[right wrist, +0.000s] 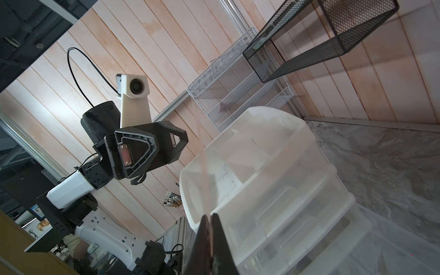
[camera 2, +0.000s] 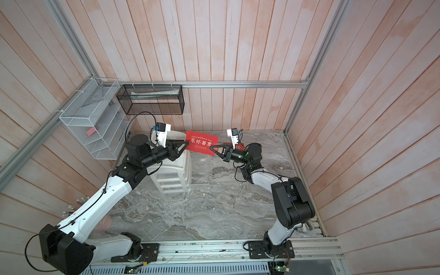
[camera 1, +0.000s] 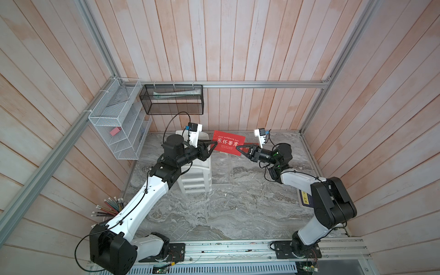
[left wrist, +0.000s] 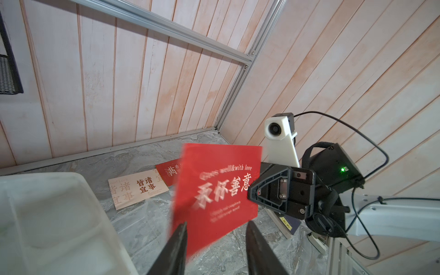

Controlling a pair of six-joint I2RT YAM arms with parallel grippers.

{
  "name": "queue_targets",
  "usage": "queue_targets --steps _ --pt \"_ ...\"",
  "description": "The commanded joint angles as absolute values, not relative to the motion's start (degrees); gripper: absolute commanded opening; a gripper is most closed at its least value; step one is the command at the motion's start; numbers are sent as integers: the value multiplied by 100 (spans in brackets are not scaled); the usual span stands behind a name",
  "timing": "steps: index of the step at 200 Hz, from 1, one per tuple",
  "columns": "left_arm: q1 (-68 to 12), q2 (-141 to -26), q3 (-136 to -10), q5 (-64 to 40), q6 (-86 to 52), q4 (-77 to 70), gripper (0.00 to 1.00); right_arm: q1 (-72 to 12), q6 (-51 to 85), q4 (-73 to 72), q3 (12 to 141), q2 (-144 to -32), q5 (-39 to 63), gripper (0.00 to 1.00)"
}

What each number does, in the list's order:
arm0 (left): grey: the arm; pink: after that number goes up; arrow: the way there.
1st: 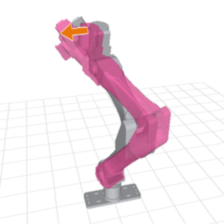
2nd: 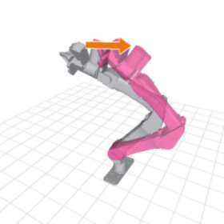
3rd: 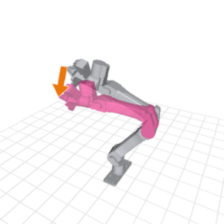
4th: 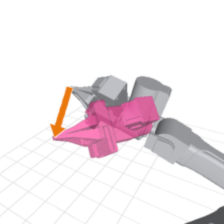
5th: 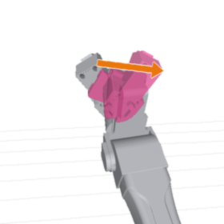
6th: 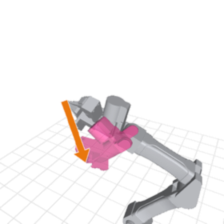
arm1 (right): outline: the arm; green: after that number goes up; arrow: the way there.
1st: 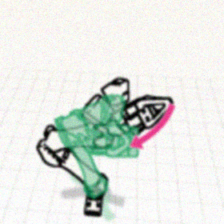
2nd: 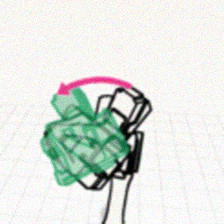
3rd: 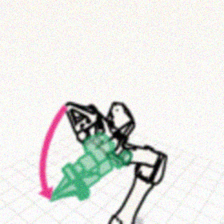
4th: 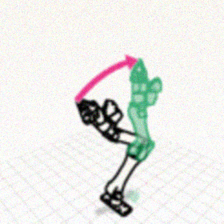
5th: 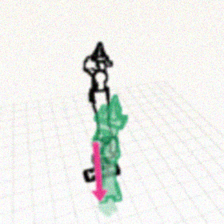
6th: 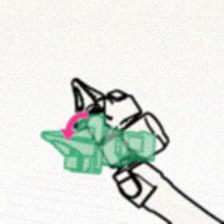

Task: Take the postcards out of the drawer
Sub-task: Place the postcard at the center of the board.

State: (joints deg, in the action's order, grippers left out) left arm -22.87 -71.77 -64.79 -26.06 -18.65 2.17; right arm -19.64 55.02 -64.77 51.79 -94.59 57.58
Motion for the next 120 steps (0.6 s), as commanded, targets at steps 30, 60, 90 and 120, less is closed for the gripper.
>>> queue_targets --steps 30,60,90,120 --pt "-2207 -6827 -6386 -2179 -1660 491 47 -1182 4387 -4515 5341 -8942 5930 0" --pt "-2078 -6589 -6198 -2215 -1740 425 48 -569 3033 -2165 5799 -8952 5853 0" --pt "-1922 -6438 -6123 -2158 -1746 639 48 98 2357 -957 5990 -9220 6148 0" --pt "-1790 -6210 -5893 -2279 -1806 490 49 311 1559 180 6175 -9611 5949 0"
